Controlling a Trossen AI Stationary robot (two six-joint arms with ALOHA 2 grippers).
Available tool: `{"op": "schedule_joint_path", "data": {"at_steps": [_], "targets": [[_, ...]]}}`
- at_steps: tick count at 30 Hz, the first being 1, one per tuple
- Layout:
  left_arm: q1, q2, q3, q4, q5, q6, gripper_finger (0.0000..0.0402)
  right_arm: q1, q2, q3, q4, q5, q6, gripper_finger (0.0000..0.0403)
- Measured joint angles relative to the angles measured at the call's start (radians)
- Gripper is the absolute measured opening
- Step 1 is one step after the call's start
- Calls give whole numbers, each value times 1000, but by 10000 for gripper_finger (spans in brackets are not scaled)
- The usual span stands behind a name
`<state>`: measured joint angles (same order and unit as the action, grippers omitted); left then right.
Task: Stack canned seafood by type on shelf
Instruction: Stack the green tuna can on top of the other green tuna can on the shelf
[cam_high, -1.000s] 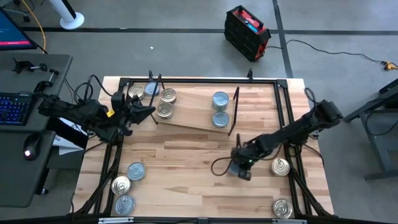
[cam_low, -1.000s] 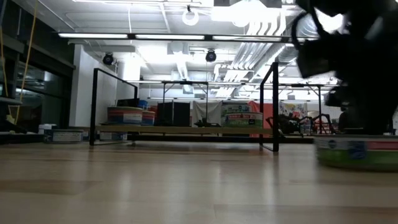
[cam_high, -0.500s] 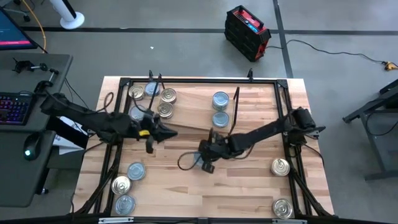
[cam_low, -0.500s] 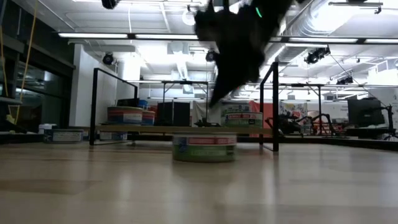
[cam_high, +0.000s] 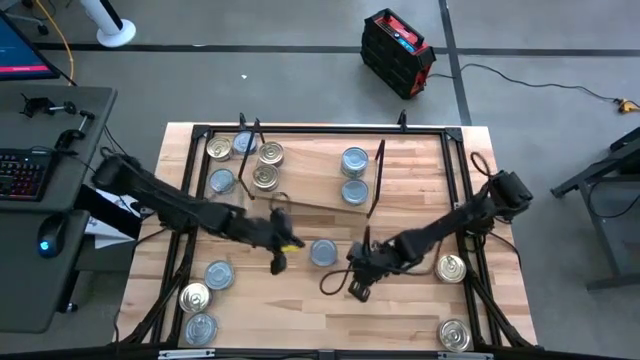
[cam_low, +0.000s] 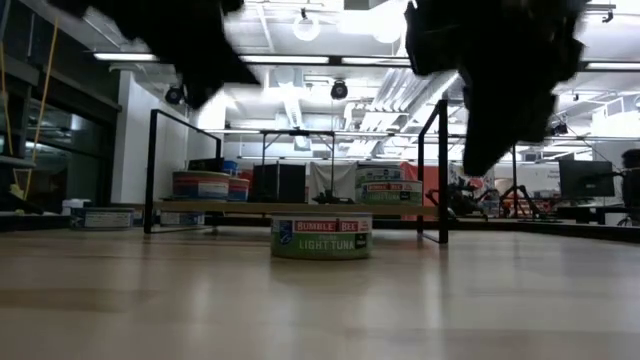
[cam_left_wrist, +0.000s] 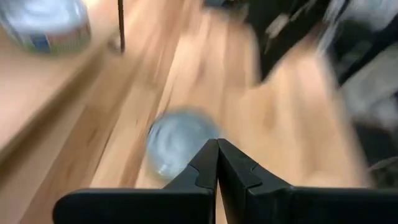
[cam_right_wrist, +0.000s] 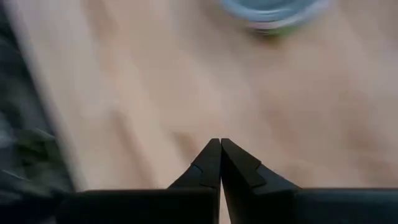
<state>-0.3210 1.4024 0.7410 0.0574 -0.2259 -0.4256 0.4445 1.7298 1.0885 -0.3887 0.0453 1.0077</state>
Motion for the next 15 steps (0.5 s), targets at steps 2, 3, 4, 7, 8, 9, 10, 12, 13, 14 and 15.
{"op": "schedule_joint_path", "data": {"at_steps": [2,3,4,7,8,9,10,12,13,14,15], "targets": [[0,83,0,2,0,56,0,20,6,-102,251,25,117,0],[0,116,0,2,0,75,0,24,17,-142,347,48,160,0],[0,145,0,4,-1,84,0,21,29,-172,403,74,203,0],[7,212,-2,65,-1,83,0,-11,49,-214,392,160,268,0],[7,228,-2,85,-2,86,0,-24,51,-216,377,180,267,0],[8,244,-2,114,-4,93,0,-36,51,-218,356,196,267,0],[11,262,-1,145,-5,105,0,-48,51,-221,334,202,261,0],[13,290,0,179,-5,127,0,-74,53,-222,310,203,228,0],[14,304,0,194,-6,132,0,-85,53,-222,312,202,212,0],[16,319,0,211,-8,133,0,-96,53,-221,314,202,197,0],[18,331,0,212,-8,132,0,-106,52,-221,316,201,186,0]]}}
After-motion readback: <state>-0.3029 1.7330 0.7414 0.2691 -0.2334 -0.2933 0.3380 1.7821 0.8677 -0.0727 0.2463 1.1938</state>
